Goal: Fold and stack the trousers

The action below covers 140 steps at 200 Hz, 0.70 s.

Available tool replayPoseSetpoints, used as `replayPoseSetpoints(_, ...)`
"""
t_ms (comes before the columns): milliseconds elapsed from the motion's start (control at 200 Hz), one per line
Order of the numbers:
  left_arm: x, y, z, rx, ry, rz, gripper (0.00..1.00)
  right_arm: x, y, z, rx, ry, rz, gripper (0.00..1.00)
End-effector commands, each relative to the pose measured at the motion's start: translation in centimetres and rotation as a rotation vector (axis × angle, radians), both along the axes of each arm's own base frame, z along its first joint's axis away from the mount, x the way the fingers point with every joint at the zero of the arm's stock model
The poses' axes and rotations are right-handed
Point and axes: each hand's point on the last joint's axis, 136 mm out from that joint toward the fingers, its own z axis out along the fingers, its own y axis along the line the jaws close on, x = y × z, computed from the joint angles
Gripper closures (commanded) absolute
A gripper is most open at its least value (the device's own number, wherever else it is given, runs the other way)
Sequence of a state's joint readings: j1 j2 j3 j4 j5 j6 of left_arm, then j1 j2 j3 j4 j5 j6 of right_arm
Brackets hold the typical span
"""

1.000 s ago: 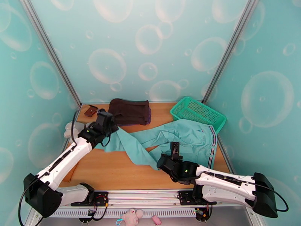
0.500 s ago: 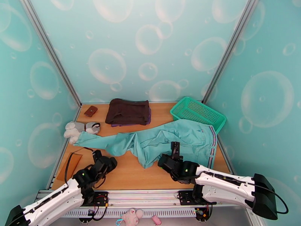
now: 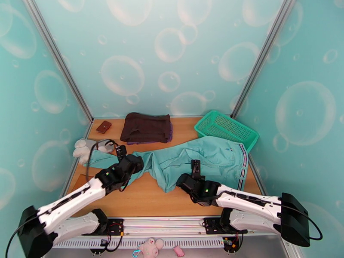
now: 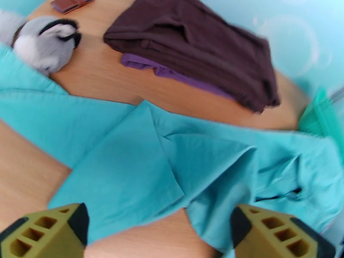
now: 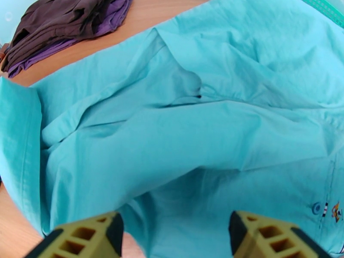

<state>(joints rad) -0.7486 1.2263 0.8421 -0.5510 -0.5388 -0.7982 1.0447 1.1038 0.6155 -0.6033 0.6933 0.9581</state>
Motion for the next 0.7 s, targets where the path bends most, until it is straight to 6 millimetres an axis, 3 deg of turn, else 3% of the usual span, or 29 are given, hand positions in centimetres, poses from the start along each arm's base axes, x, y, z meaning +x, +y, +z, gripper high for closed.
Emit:
replayPoseSetpoints(0,2.3,-0.2,-1.4,0.139,0.082,-0.063,0.33,0.2,0.4,0.2,0.013,-0.008,0.021,0.32)
replayPoseSetpoints(80,3.2,-0.2,-3.3,0.145,0.139,-0.061,0.47,0.1,0.1,-0.1,0.013,-0.003,0.020,0.32)
replayPoseSetpoints(140,3.6,-0.5,-4.3,0.108,0.157,-0.083,0.51,0.1,-0.1,-0.2,0.015,-0.002,0.019,0.32)
replayPoseSetpoints(410,3.3,-3.7,-6.0,0.006,0.196,-0.211,0.49,0.1,-0.3,-0.3,0.019,-0.001,0.020,0.32)
replayPoseSetpoints(695,2.6,-3.7,-8.7,0.020,0.254,-0.192,0.55,0.0,0.1,-0.8,0.020,0.015,0.031,0.31)
